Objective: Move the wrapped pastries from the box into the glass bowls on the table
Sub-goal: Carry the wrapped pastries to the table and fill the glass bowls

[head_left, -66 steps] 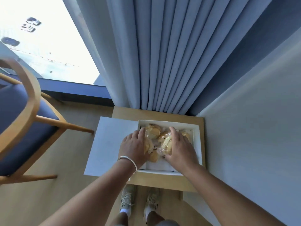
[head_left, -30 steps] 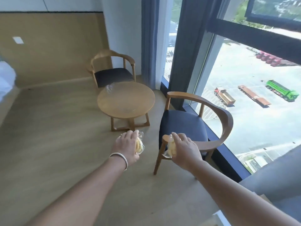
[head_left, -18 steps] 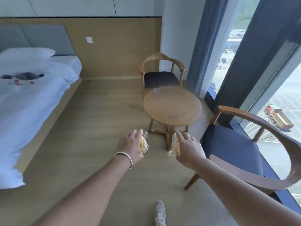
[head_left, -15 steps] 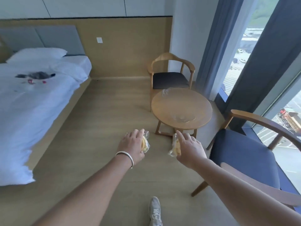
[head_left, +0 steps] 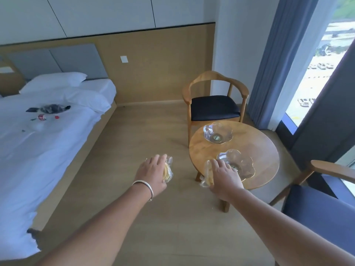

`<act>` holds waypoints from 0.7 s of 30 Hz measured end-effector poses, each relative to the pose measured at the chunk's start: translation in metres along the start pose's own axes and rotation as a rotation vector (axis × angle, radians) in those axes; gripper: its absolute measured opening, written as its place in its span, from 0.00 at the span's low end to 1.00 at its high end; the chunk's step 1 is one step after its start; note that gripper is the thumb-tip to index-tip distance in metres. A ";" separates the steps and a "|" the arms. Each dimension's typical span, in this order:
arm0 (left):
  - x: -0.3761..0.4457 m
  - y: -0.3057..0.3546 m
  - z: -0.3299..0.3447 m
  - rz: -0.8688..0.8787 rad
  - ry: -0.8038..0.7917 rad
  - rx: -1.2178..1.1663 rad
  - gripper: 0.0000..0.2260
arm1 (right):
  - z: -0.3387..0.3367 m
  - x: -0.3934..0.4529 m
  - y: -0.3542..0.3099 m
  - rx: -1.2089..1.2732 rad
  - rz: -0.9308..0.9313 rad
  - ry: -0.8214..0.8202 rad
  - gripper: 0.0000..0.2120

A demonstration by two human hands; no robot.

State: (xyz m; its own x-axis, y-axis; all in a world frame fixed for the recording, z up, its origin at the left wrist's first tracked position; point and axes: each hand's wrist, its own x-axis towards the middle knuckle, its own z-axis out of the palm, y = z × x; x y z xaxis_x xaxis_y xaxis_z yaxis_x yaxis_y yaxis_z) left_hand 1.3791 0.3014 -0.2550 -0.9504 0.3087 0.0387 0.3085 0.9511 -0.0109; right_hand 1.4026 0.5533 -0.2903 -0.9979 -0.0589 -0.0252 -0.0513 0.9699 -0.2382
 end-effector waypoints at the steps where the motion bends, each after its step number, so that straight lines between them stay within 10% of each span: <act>1: 0.016 -0.003 0.000 0.007 0.006 0.005 0.38 | -0.002 0.015 0.003 -0.003 0.003 -0.003 0.34; 21: 0.252 -0.088 0.038 0.100 -0.043 -0.040 0.38 | 0.018 0.234 -0.001 -0.031 0.117 -0.093 0.33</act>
State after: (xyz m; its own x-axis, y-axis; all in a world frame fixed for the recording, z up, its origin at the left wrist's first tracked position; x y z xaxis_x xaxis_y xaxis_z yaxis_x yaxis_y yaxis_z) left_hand 1.1113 0.2955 -0.2822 -0.9153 0.4028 -0.0036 0.4026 0.9150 0.0273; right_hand 1.1697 0.5348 -0.3132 -0.9894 0.0347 -0.1413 0.0626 0.9782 -0.1982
